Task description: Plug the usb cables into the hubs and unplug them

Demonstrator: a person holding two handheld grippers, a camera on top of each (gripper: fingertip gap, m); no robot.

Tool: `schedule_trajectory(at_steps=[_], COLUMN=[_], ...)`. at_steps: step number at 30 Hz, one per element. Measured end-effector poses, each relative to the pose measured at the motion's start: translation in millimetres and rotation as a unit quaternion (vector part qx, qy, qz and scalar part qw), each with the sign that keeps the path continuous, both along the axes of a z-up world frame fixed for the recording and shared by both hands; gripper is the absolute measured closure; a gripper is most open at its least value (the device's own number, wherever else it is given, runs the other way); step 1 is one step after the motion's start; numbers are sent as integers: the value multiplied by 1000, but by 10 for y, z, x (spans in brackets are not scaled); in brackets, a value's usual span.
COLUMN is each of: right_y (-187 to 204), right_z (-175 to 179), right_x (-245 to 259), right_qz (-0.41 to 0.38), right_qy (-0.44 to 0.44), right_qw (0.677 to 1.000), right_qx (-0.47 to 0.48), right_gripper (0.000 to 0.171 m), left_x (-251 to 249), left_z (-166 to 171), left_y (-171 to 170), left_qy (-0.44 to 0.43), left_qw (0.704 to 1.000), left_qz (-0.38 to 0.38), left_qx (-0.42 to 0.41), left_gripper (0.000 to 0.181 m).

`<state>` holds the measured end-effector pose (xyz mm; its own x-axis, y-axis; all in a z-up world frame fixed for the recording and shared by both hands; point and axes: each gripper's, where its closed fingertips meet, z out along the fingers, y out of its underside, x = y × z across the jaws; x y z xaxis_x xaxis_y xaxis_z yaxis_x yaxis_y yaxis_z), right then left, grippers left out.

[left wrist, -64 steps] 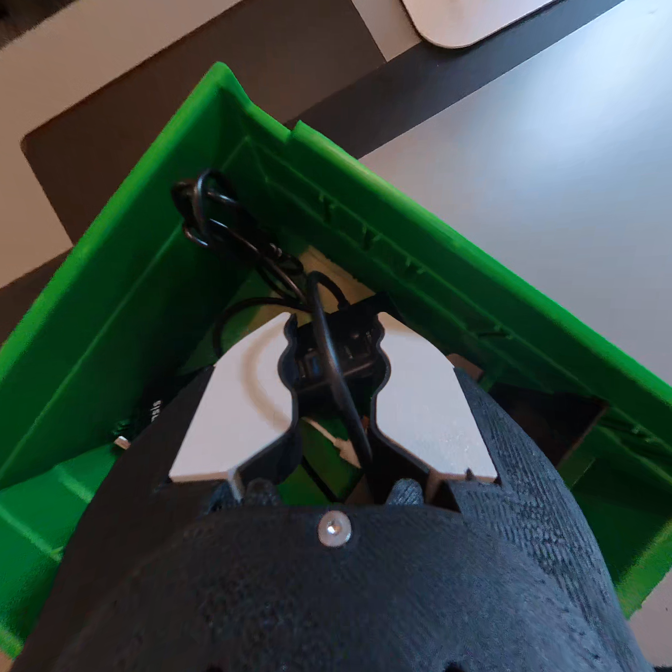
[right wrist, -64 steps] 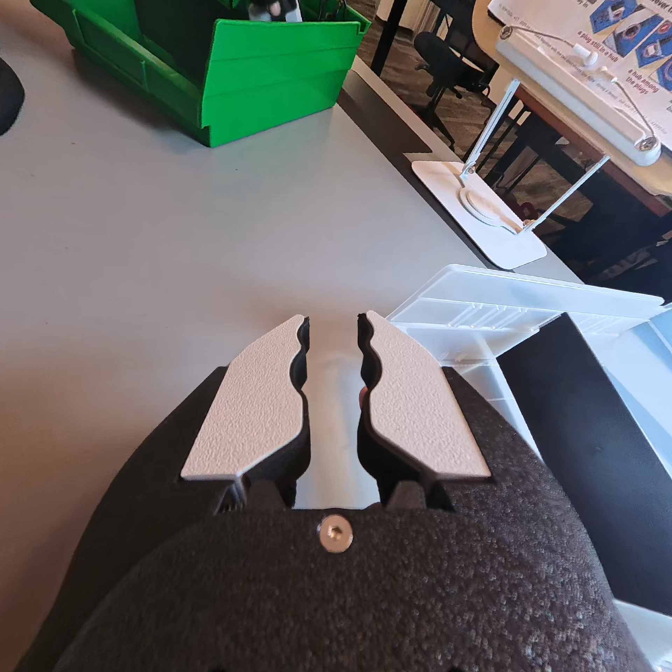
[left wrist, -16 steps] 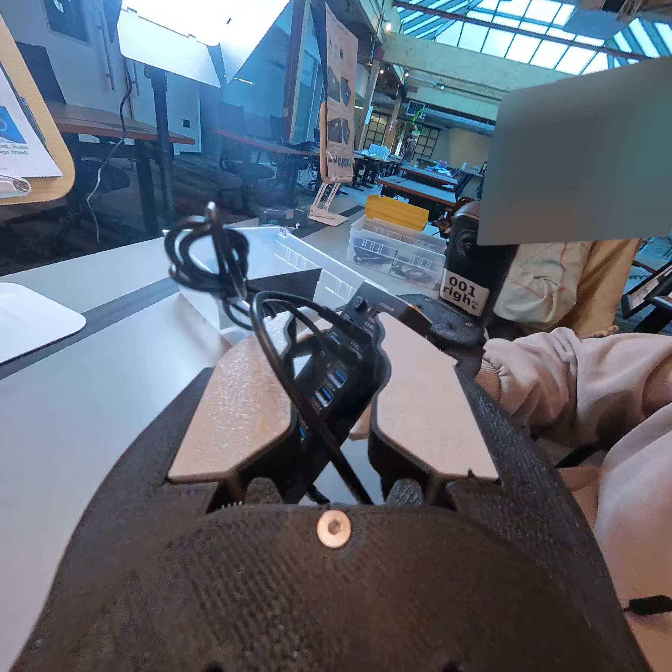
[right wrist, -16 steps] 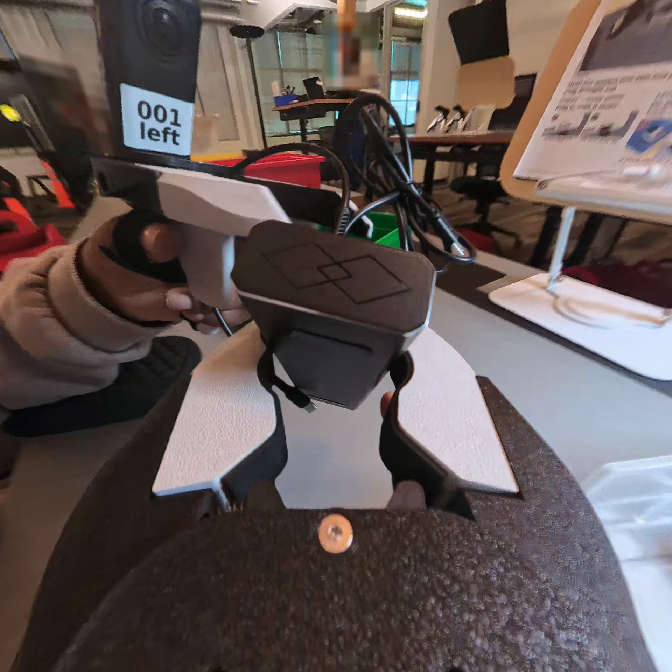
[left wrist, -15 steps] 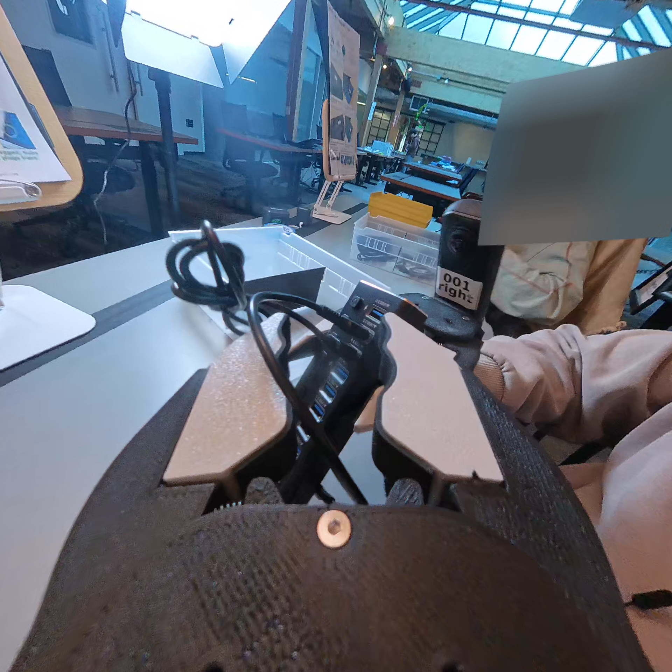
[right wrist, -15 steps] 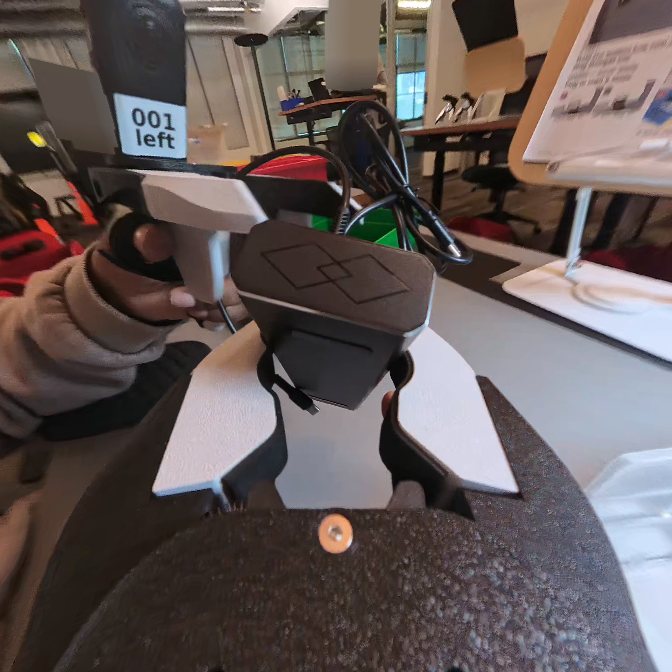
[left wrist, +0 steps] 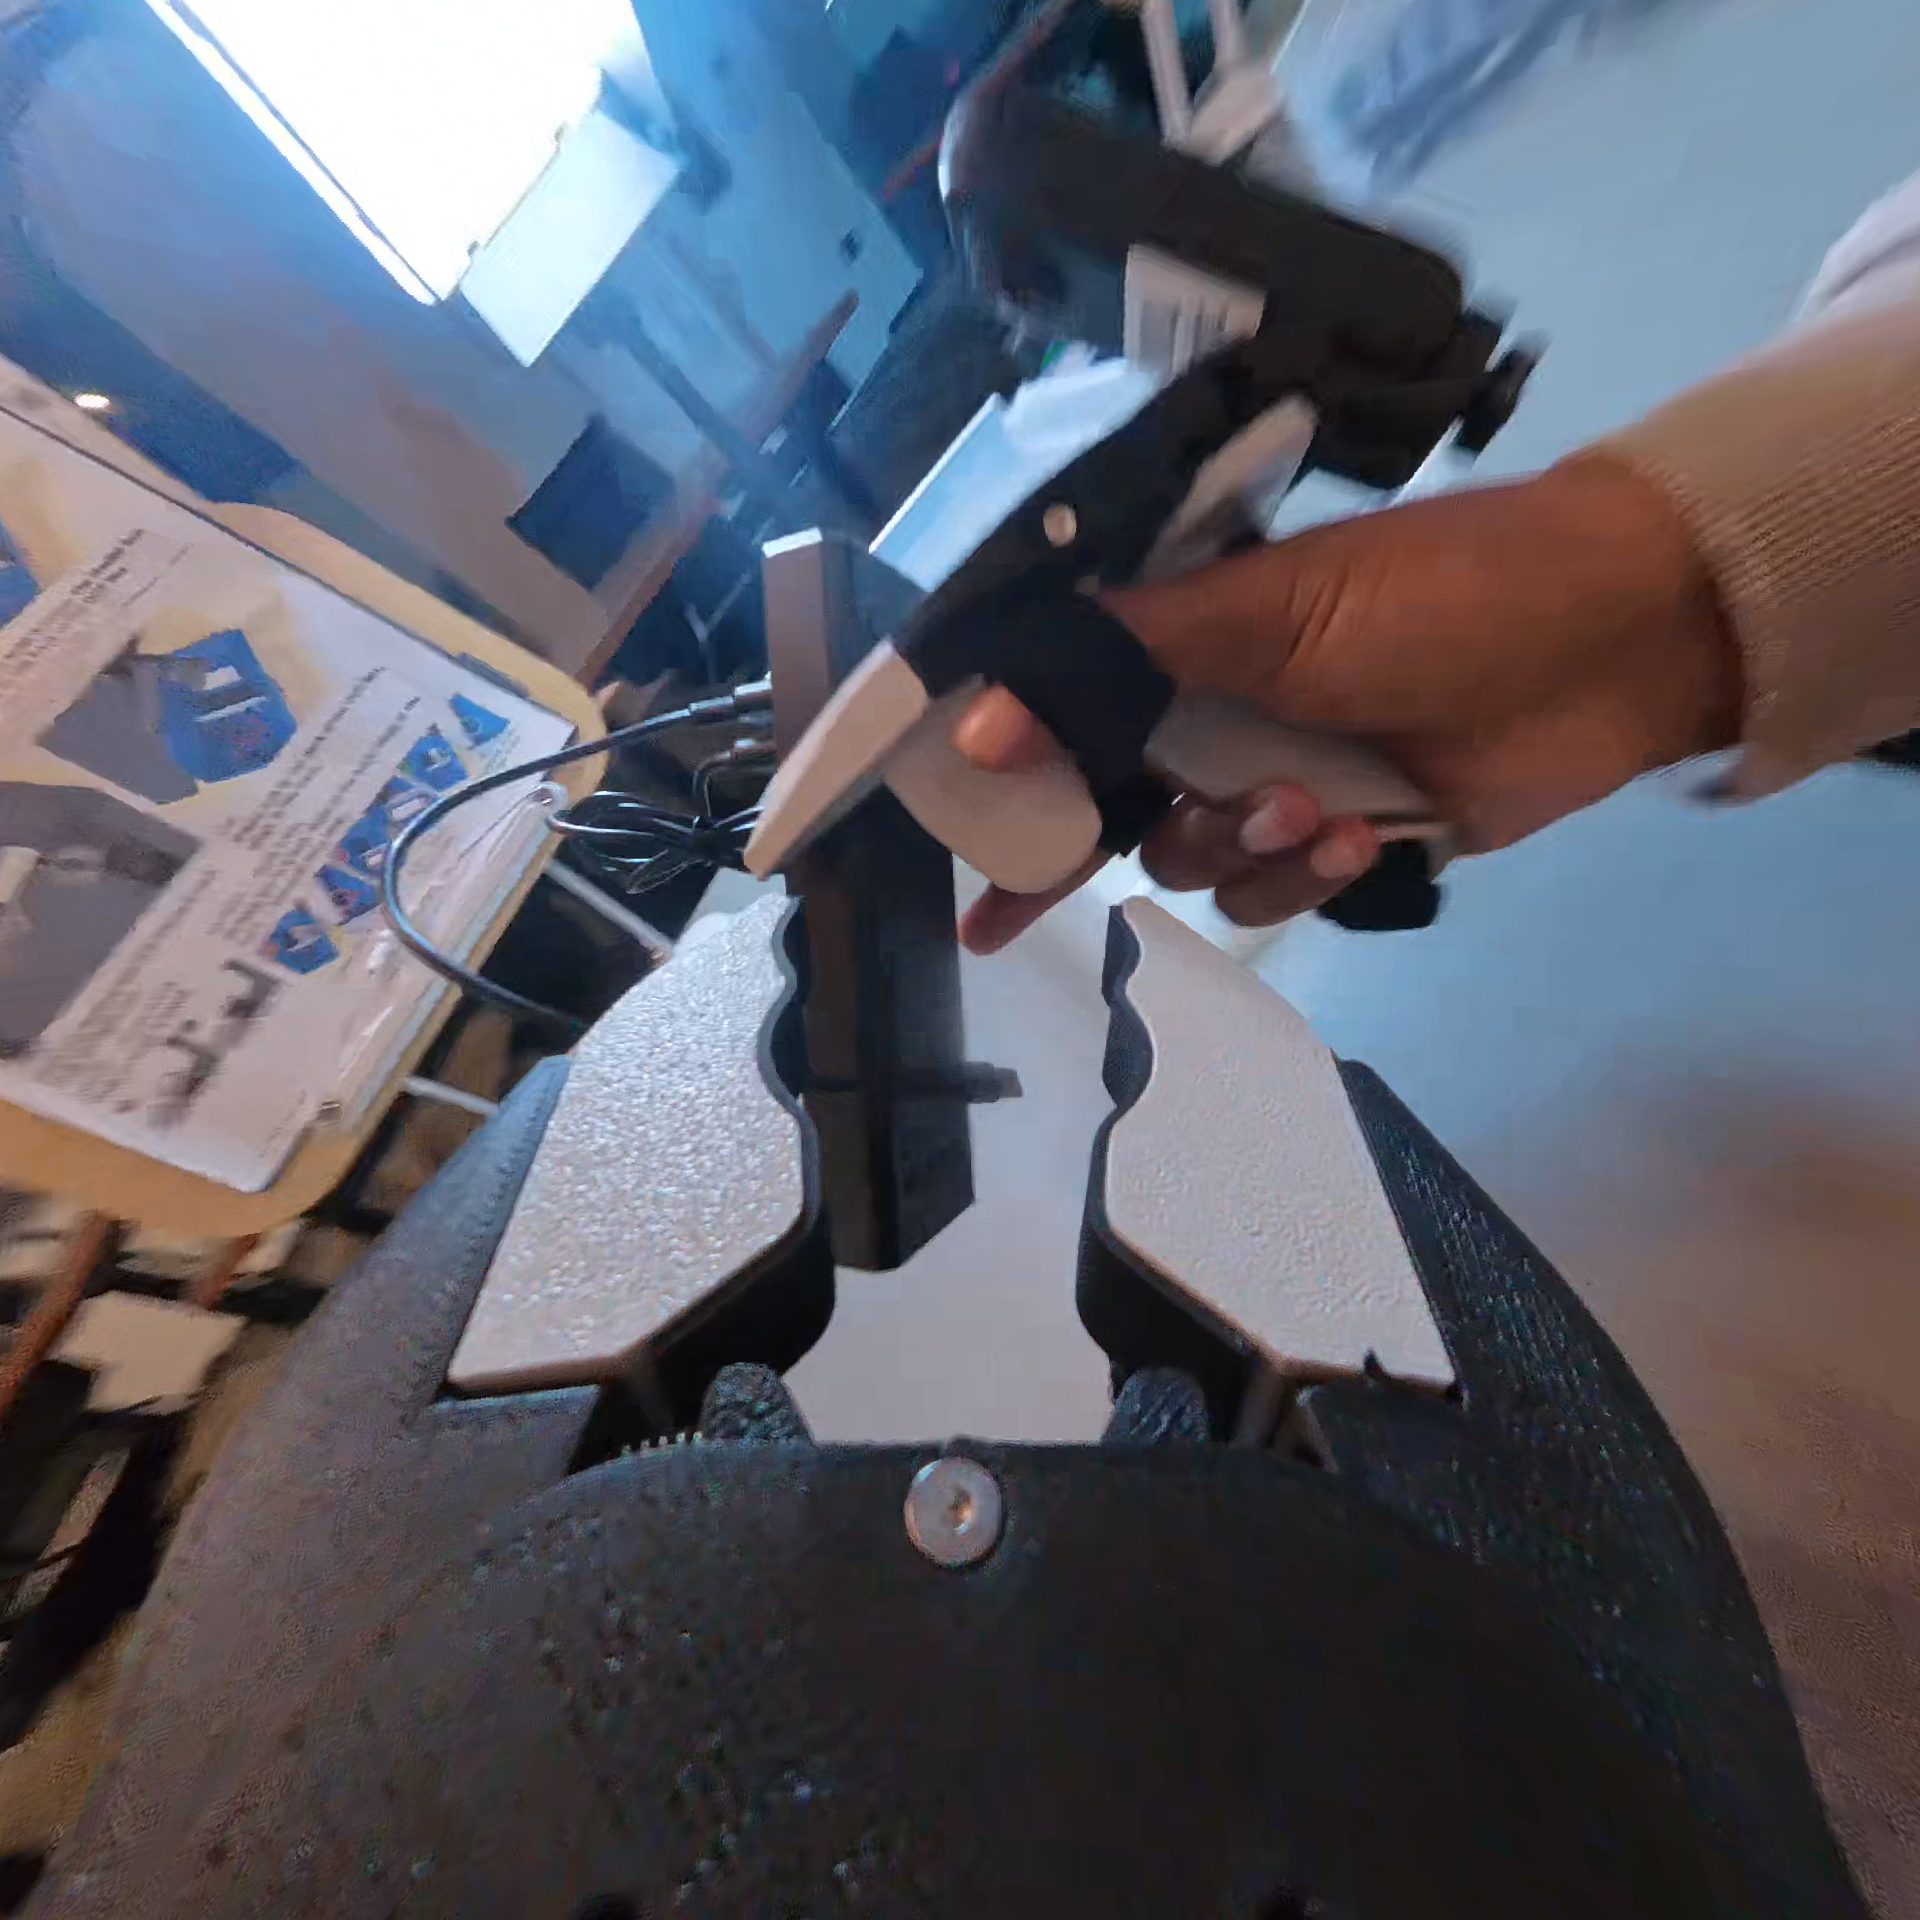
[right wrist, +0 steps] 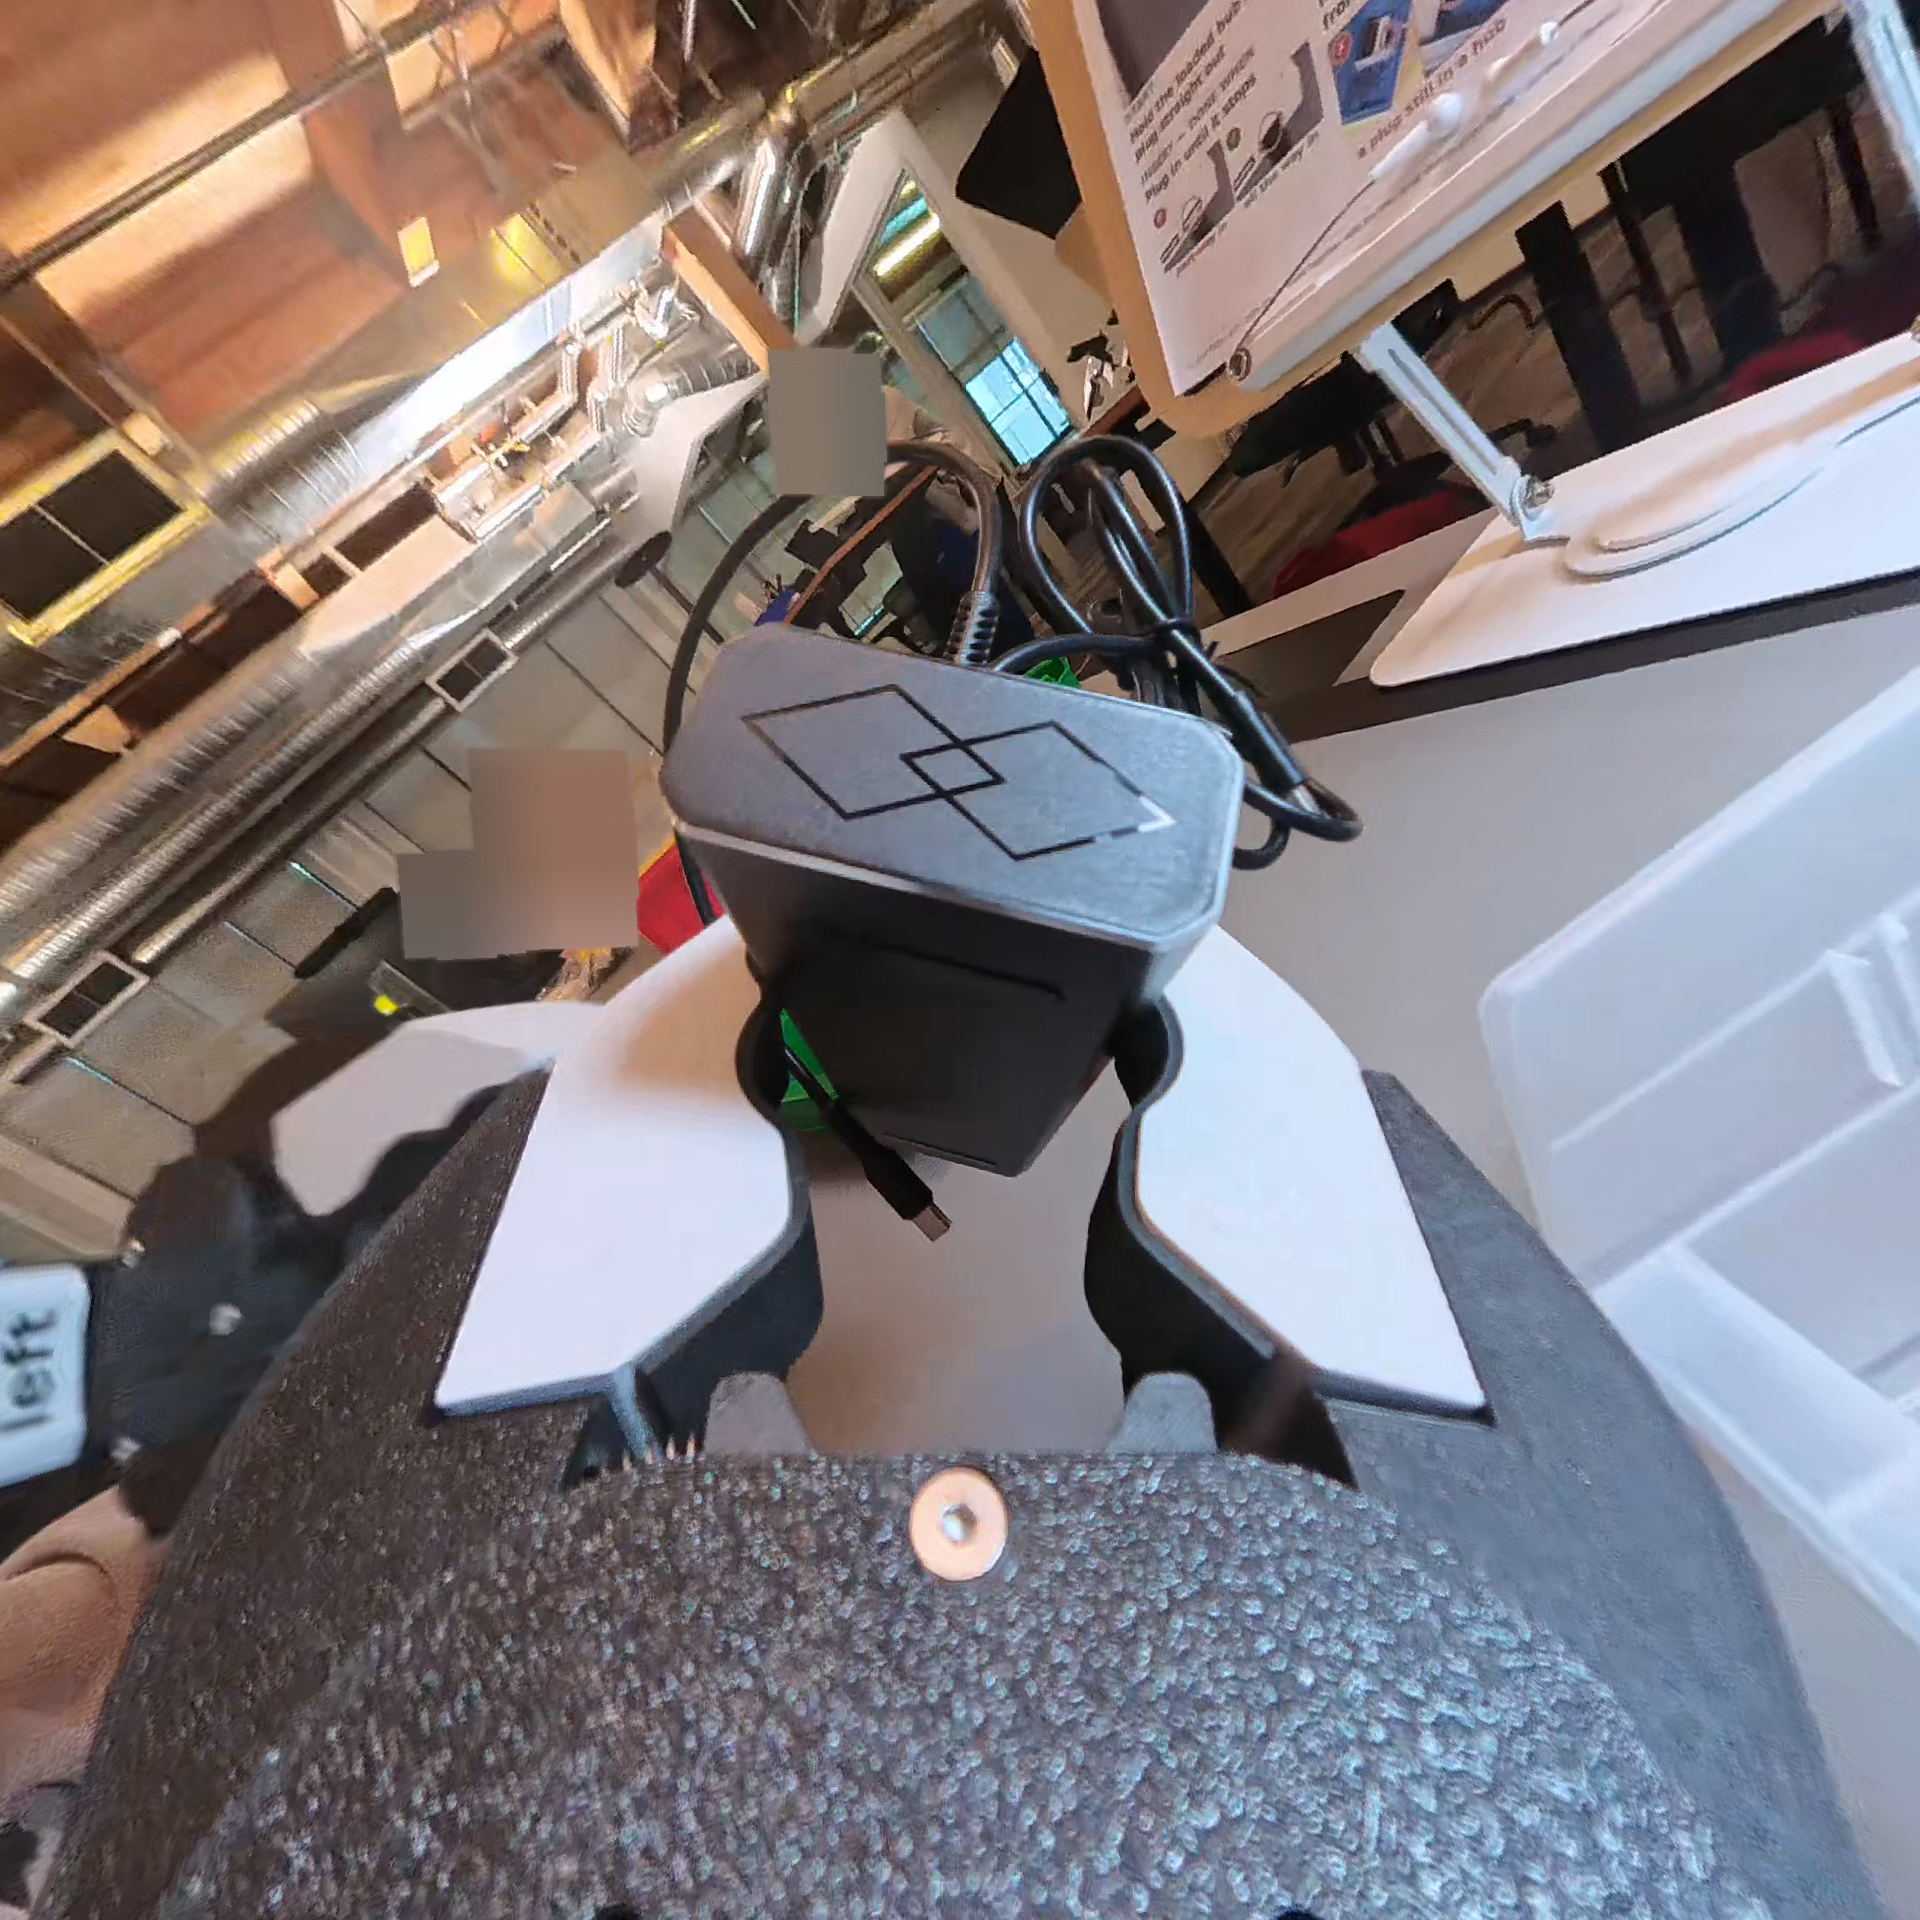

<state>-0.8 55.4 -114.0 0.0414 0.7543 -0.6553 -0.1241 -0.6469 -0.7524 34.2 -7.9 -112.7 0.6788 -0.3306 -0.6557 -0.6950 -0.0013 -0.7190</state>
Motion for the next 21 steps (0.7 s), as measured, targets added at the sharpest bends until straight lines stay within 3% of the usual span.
schedule_trajectory(at_steps=[2, 5, 9, 14, 17, 21], right_y=[-73, -100, -75, -124, -140, -367], right_z=[-6, -10, -86, -92, -92, 47], right_x=[-4, 19, 33, 10, 6, -12], right_qz=[5, 1, 13, -6, -10, 49], right_qy=[-5, -13, -30, -46, -52, -41], right_qw=[1000, 1000, 999, 999, 998, 997], right_qx=[-6, -4, -30, -30, -16, 37], right_gripper=[108, 108, 108, 108, 108, 109], left_x=[-147, -334, -372, -475, -516, -587], left_z=[-154, -316, -422, -562, -522, -436], left_y=[228, 431, 457, 545, 574, 485], left_qy=[68, 86, 117, 193, 189, 139], left_qw=[996, 993, 990, 973, 974, 987], left_qz=[54, 79, 72, 116, 122, 78], left_qx=[22, 25, 40, 44, 37, 25], left_gripper=[123, 114, 113, 105, 113, 118])
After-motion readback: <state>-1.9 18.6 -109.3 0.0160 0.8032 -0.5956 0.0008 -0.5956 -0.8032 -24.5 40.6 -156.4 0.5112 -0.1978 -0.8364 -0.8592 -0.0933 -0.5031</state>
